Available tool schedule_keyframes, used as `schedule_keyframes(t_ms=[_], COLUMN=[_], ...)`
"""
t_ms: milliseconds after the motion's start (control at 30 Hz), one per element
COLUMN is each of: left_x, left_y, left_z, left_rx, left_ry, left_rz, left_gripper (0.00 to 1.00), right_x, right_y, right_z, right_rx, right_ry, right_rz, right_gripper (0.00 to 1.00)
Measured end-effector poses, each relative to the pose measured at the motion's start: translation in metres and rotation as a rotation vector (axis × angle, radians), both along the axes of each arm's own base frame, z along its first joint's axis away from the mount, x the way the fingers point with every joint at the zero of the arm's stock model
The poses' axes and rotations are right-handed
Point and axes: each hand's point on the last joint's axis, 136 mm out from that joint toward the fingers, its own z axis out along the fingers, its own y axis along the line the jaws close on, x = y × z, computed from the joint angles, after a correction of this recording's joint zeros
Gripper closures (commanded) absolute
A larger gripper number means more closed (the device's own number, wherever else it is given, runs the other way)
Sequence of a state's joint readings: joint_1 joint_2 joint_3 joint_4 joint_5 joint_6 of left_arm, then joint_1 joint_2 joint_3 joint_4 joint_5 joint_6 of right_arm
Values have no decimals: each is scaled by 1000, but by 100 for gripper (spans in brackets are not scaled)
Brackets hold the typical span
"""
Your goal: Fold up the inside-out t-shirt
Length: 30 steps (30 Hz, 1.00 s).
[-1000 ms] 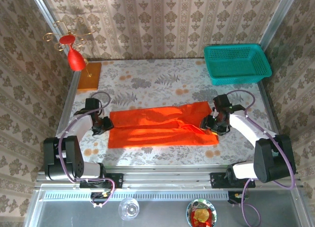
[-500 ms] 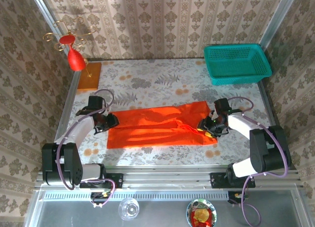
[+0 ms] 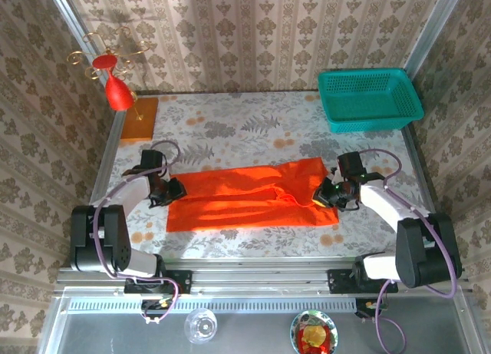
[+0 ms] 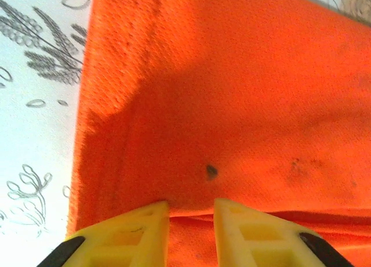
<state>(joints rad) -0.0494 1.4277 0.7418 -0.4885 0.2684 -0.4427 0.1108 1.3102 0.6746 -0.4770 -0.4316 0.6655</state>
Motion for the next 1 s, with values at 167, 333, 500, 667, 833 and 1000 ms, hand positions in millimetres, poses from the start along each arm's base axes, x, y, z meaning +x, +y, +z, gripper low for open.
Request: schedule_keyframes(t_ms=[167, 333, 500, 667, 833, 1000], left_x=[4, 8, 9, 9, 9, 21], left_y=[10, 10, 10, 9, -1, -53], left_z=[-16, -18, -18, -15, 6, 53], left_rx=[-20, -59, -80, -84, -75, -76], left_ry=[41, 52, 54, 52, 22, -98], left_rz=[43, 53, 59, 56, 18, -129], left_gripper=[75, 76, 76, 76, 75, 75], right_x=[-10, -18, -26, -39, -42, -38], right_y=[-5, -8, -14, -23, -29, -33], right_z=[12, 19, 12, -9, -13, -6], right_rx=[-22, -36, -67, -122, -163, -192], right_ry=[-14, -17, 2, 75, 92, 80], right_rz=[-2, -4, -13, -12, -7, 3], right_gripper=[100, 100, 100, 88, 70, 68])
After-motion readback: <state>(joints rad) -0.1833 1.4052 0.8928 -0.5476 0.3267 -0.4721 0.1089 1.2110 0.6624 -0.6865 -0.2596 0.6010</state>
